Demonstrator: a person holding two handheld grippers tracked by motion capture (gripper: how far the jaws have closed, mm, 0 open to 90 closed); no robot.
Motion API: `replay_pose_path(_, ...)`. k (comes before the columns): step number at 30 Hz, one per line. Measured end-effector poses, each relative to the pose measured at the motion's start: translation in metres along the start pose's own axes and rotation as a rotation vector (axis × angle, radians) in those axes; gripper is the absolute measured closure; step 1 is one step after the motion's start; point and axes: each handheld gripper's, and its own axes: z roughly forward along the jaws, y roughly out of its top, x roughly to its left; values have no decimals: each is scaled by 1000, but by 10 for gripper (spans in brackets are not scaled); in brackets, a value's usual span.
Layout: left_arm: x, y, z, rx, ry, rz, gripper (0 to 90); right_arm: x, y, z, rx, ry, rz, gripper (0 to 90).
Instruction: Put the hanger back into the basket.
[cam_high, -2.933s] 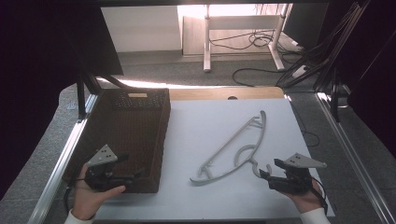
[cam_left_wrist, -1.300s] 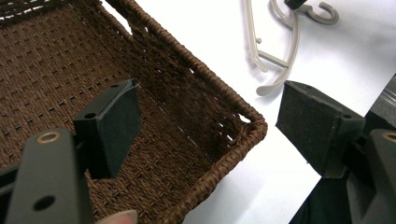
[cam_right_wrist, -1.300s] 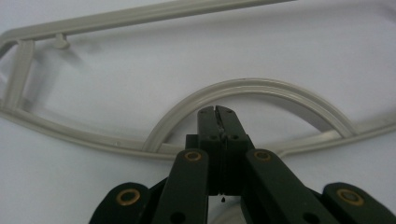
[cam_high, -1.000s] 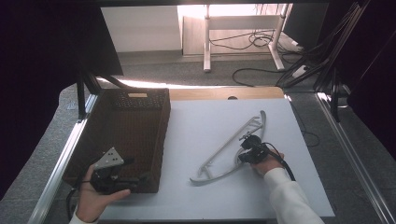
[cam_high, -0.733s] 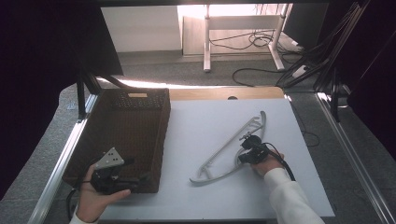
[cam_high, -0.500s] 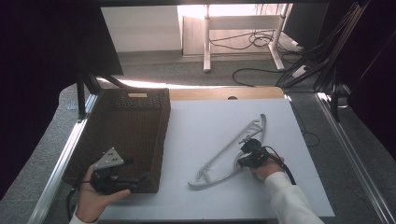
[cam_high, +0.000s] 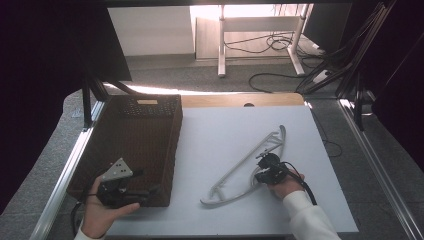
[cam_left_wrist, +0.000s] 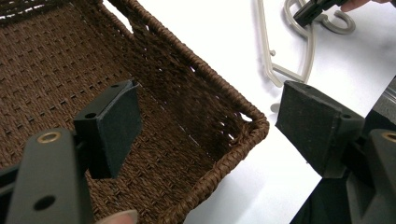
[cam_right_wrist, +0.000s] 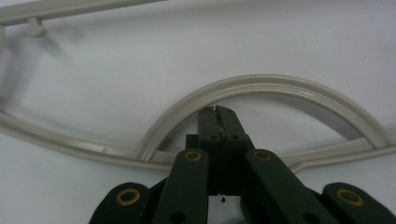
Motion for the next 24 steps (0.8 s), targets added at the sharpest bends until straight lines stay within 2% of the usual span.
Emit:
replay_pose_path(5,-1,0,0,0,0,2,214,6,0,0,-4,8,-10,891)
replay_pose_path(6,0,0,-1,-1,0,1,214,10,-3,0,-3,29,-15,891)
replay_pose_path(12,-1,0,0,1,-3,3,214,24,-9,0,-9,68,-34,891)
replay_pose_path(16,-3,1,-1,-2,-5,6,214,32,-12,0,-11,87,-36,890)
replay_pose_path(19,-4,1,-1,-2,-7,8,214,33,-13,0,-22,92,-43,890)
replay_pose_path(22,-5,1,0,0,-9,8,215,32,-14,-3,-52,88,-36,890)
replay_pose_path(23,-5,0,0,-1,-12,9,217,28,-18,-15,-123,99,-18,890)
replay_pose_path(24,-7,0,0,-4,-17,8,217,26,-20,-20,-147,103,-11,890)
